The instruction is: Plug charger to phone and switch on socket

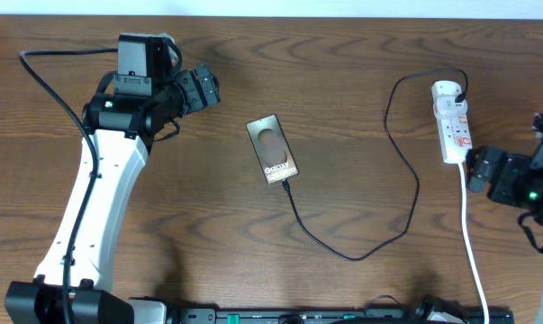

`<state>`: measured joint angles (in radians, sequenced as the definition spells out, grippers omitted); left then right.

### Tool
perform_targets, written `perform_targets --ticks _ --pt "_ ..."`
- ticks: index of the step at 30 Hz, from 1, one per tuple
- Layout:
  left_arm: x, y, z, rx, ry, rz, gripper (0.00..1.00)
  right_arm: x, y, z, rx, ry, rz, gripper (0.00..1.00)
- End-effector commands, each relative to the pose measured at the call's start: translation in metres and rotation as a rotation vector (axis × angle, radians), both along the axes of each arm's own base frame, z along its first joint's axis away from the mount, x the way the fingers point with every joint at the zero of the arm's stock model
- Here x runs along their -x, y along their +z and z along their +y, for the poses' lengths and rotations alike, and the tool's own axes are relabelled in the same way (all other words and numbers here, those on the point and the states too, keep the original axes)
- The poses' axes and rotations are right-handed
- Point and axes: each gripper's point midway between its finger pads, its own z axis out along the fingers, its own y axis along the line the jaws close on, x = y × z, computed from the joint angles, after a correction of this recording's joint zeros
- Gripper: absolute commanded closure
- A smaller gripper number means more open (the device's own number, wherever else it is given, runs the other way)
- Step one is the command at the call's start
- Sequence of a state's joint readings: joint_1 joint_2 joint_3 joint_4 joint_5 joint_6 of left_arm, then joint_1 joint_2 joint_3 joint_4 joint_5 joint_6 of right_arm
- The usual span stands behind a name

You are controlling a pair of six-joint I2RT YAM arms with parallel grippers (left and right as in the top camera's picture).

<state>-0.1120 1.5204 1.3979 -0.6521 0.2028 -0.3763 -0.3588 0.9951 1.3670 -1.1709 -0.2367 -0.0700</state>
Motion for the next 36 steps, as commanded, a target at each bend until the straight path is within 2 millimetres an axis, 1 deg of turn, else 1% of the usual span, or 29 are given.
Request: perform_targets --ticks 1,3,6,12,17,26,33,36 --pt "-0.002 0.002 0.004 -0.015 0.006 -0.007 0.03 0.003 -0.004 0.005 0.082 0.010 -0.071 0.01" --pt "-0.002 0.002 0.004 -0.015 0.006 -0.007 0.03 -0.001 -0.006 0.010 0.119 0.028 -0.159 0.01" --pt "-0.002 0.002 0.004 -0.015 0.006 -0.007 0.03 -0.003 -0.016 0.018 0.152 0.061 -0.274 0.01" --pt "-0.002 0.002 0.004 -0.015 0.006 -0.007 0.03 0.003 -0.045 0.030 0.179 0.094 -0.420 0.01" --pt "-0.002 0.002 0.004 -0.015 0.006 -0.007 0.03 0.008 -0.063 0.035 0.199 0.107 -0.530 0.01" --pt "-0.002 0.002 0.004 -0.015 0.006 -0.007 0.03 0.010 -0.095 0.041 0.222 0.121 -0.669 0.01" --pt "-0.002 0.002 0.004 -0.015 0.006 -0.007 0.03 0.005 -0.124 0.047 0.226 0.145 -0.744 0.01" --pt "-0.002 0.002 0.004 -0.016 0.006 -0.007 0.03 0.003 -0.136 0.050 0.222 0.157 -0.752 0.01"
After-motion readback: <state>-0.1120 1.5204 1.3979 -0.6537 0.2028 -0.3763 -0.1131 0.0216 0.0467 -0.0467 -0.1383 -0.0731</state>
